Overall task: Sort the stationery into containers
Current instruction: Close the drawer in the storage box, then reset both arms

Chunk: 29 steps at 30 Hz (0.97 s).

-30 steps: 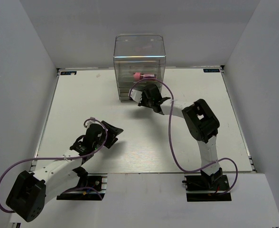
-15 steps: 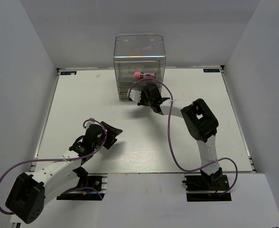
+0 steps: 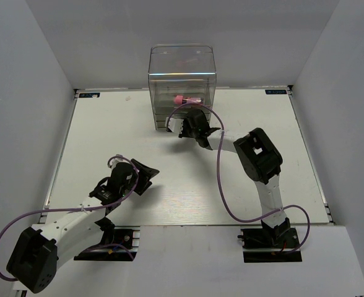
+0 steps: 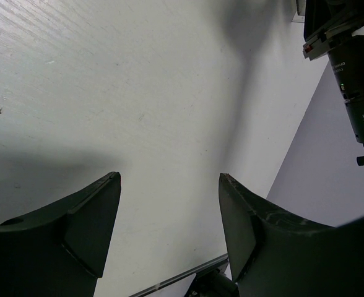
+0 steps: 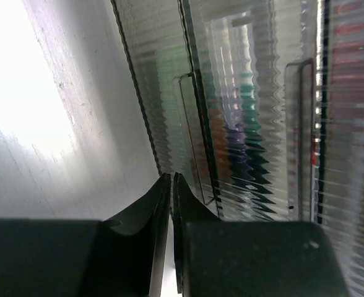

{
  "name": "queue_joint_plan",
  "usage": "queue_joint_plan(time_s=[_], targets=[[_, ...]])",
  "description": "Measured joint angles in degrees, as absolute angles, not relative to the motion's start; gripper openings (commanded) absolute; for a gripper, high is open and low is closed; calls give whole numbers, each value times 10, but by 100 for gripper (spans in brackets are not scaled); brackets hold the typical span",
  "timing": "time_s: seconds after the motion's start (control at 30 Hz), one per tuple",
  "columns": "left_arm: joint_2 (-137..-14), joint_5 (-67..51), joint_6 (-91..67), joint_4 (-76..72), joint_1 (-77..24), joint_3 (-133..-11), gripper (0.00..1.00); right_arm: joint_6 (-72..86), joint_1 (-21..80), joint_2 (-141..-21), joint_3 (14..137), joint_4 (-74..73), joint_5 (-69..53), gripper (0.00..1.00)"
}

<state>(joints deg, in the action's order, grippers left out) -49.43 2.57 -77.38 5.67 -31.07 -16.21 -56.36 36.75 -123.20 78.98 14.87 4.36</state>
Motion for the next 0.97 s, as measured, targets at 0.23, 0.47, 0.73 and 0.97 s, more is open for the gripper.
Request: queue_joint_plan(time_s=[0.23, 0.47, 0.73, 0.97], targets=[[-494, 26, -774, 58, -311, -162, 76, -543, 365, -1214, 789, 92, -22, 9], [-493, 26, -761, 36, -312, -162, 82, -458, 362, -1050, 695, 25, -156, 46], [-480, 26, -692, 8, -316, -171, 96, -281, 352, -914, 659, -3, -153, 90], [-421, 32, -607, 6, -317, -198, 100, -180, 347, -799, 592, -35, -120, 90]])
